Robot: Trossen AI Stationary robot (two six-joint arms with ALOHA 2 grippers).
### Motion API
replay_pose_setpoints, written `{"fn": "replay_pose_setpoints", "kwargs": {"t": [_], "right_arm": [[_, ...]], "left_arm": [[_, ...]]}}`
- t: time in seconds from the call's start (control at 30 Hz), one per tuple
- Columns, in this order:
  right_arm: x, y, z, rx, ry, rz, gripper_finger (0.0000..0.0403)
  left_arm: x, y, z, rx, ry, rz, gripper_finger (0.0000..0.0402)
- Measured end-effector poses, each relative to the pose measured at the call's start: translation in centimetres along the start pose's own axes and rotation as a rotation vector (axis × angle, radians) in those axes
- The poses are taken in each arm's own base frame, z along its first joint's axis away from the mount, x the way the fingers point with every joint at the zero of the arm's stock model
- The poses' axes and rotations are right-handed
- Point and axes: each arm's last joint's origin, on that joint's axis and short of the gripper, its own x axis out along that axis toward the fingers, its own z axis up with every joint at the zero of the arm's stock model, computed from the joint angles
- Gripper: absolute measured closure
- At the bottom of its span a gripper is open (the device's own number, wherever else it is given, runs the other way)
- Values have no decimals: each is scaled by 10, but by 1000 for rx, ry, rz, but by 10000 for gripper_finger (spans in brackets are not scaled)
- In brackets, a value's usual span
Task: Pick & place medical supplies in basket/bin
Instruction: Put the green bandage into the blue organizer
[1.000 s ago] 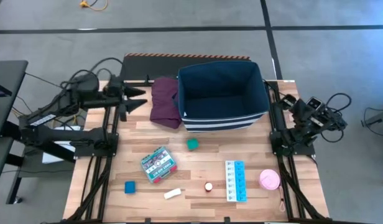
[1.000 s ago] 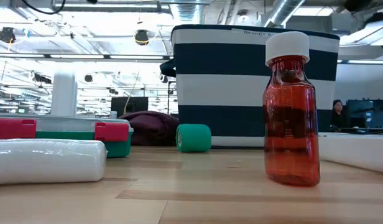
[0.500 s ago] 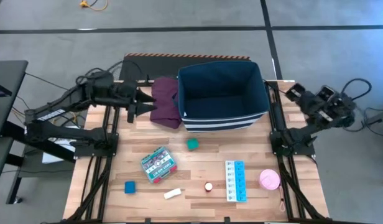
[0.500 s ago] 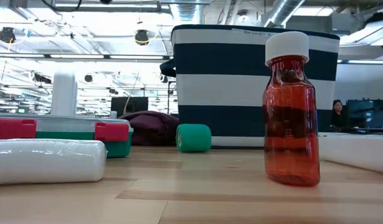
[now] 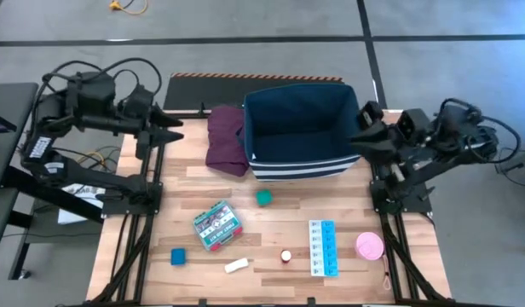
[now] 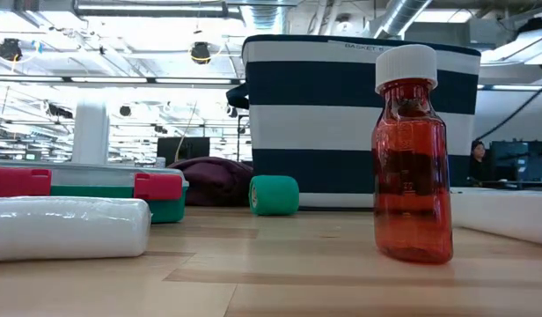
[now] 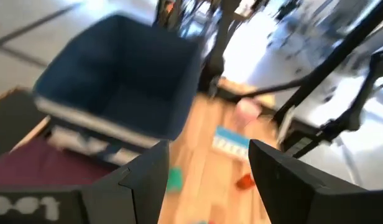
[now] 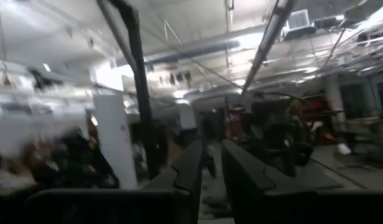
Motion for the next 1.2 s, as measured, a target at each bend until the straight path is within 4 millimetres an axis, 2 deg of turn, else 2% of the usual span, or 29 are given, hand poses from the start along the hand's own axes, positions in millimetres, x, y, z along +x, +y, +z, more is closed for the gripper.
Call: {"fn": "replay_pose_setpoints", "kwargs": {"t": [0.1, 0.17, 0.23, 0.33, 0.43, 0.57, 0.67, 0.77, 0.93, 1.07, 1.2], "right_arm": [[30, 0, -11, -52, 83, -13, 346], [47, 2, -26, -64, 155, -16, 346], [63, 0, -33, -100, 159, -26, 346], [83, -1, -43, -294, 163, -12, 348], [104, 7, -64, -380, 148, 47, 355], [125, 16, -78, -366, 165, 180, 361], [133, 17, -93, -290, 360, 144, 354], [144, 17, -123, -218, 569, 61, 336], [160, 19, -182, -96, 823, 47, 293], [162, 15, -241, -138, 1062, 36, 248], [164, 13, -279, -155, 1180, 2, 212]], "left_arm": [[-3, 1, -3, 11, 29, 52, 191], [-4, 2, -6, 9, 55, 66, 191], [-6, 2, -9, 7, 73, 71, 191], [-8, 3, -12, 4, 103, 66, 191], [-11, 3, -18, -5, 151, 41, 191], [-18, 2, -26, -17, 213, 10, 191], [-24, 3, -32, -26, 254, 8, 191], [-30, 3, -37, -31, 276, 6, 191], [-42, 2, -41, -25, 241, -6, 191], [-49, 2, -44, -23, 225, -12, 191], [-52, 1, -46, -46, 216, -15, 191]]}}
